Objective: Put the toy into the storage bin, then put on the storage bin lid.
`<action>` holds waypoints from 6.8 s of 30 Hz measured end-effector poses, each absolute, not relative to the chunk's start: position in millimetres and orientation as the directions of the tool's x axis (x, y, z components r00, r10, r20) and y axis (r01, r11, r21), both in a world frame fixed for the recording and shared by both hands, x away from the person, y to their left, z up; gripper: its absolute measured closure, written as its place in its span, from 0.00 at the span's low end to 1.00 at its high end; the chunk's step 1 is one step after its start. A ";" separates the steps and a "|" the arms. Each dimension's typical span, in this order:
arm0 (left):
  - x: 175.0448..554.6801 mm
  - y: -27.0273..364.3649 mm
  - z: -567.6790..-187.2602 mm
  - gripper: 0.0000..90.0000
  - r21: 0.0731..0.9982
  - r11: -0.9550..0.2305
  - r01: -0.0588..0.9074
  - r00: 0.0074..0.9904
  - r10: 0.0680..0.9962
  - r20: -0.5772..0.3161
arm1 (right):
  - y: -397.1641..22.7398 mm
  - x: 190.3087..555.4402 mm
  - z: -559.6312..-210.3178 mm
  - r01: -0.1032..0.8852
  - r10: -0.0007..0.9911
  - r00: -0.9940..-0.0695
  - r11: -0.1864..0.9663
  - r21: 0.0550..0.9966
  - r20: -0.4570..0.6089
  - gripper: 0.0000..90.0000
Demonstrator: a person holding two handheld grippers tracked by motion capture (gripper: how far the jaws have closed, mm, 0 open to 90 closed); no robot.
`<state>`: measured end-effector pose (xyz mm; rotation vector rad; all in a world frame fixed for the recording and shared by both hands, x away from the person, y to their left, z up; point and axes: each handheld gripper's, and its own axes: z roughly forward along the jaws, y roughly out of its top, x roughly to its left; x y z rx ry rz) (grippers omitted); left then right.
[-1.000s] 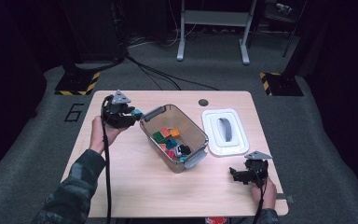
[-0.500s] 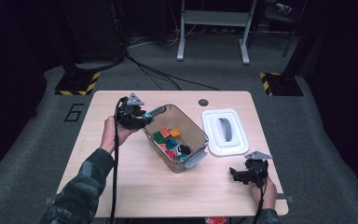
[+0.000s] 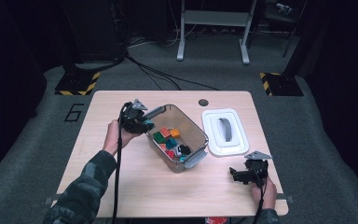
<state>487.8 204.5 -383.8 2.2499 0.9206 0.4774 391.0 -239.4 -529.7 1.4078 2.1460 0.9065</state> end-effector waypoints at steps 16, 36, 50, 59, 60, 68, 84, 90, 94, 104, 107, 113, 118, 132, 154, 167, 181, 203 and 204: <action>463.7 241.2 -381.7 0.19 0.736 -0.445 0.510 0.627 0.778 0.037 | -239.4 390.9 -529.6 0.645 0.916 -0.402 0.277 0.712 0.008 0.00; 439.8 313.2 -488.9 0.00 0.698 -0.276 0.661 0.455 0.887 -0.081 | -239.4 391.0 -529.6 0.645 0.916 -0.401 0.276 0.713 0.008 0.00; 440.5 335.6 -531.3 0.00 0.721 -0.284 0.632 0.413 0.911 -0.003 | -240.0 391.3 -529.5 0.642 0.913 -0.408 0.278 0.714 0.011 0.00; 443.9 334.4 -531.1 0.00 0.719 -0.297 0.628 0.425 0.905 0.003 | -239.7 390.6 -529.6 0.642 0.916 -0.400 0.273 0.716 0.009 0.00; 444.4 334.3 -531.1 0.00 0.720 -0.296 0.628 0.425 0.905 0.001 | -239.7 390.7 -529.8 0.638 0.916 -0.401 0.275 0.719 0.005 0.00; 445.8 333.7 -531.2 0.00 0.720 -0.291 0.630 0.416 0.909 0.004 | -241.3 387.8 -527.6 0.637 0.904 -0.426 0.314 0.704 -0.018 0.00; 446.9 332.9 -531.7 0.00 0.726 -0.283 0.627 0.410 0.912 0.002 | -232.5 419.7 -495.0 0.664 0.904 -0.419 0.239 0.709 0.087 0.00; 446.9 333.3 -531.5 0.00 0.723 -0.289 0.627 0.413 0.911 0.005 | -219.4 451.3 -486.0 0.680 0.911 -0.405 0.243 0.692 0.079 0.03; 446.9 332.9 -531.7 0.00 0.726 -0.283 0.627 0.410 0.912 0.002 | -214.3 468.5 -484.5 0.684 0.917 -0.392 0.233 0.691 0.078 0.15; 447.1 333.1 -531.7 0.00 0.726 -0.286 0.625 0.413 0.911 0.003 | -210.0 508.2 -487.5 0.703 0.935 -0.339 0.175 0.690 0.108 0.45; 447.0 333.1 -531.7 0.00 0.726 -0.285 0.625 0.413 0.911 0.002 | -206.9 516.8 -490.0 0.720 0.943 -0.310 0.149 0.678 0.122 0.52; 446.9 332.9 -531.8 0.00 0.727 -0.283 0.626 0.411 0.911 0.001 | -202.5 524.6 -494.8 0.733 0.952 -0.289 0.150 0.663 0.104 0.69; 446.8 333.0 -531.7 0.00 0.727 -0.283 0.626 0.412 0.911 0.000 | -207.7 517.9 -492.2 0.754 0.947 -0.295 0.150 0.640 0.127 0.73; 447.1 333.2 -531.7 0.00 0.726 -0.288 0.624 0.416 0.909 0.003 | -237.3 459.4 -495.8 0.727 0.929 -0.347 0.178 0.663 0.131 0.73; 447.2 333.0 -531.9 0.00 0.728 -0.285 0.623 0.414 0.910 0.003 | -217.5 488.9 -479.5 0.752 0.934 -0.345 0.215 0.624 0.094 0.72; 447.1 332.9 -531.8 0.00 0.727 -0.285 0.625 0.413 0.911 0.001 | -212.7 488.6 -476.9 0.739 0.929 -0.363 0.239 0.630 0.072 0.74; 447.1 332.9 -531.8 0.00 0.727 -0.284 0.625 0.413 0.911 0.001 | -216.6 481.6 -450.2 0.703 0.923 -0.382 0.257 0.663 0.046 0.74; 447.1 332.8 -531.8 0.00 0.727 -0.284 0.625 0.413 0.911 0.001 | -223.4 482.4 -395.1 0.670 0.918 -0.395 0.269 0.692 0.026 0.74; 447.1 332.9 -531.8 0.00 0.727 -0.284 0.625 0.413 0.911 0.001 | -222.2 483.0 -390.2 0.669 0.918 -0.395 0.273 0.691 0.019 0.74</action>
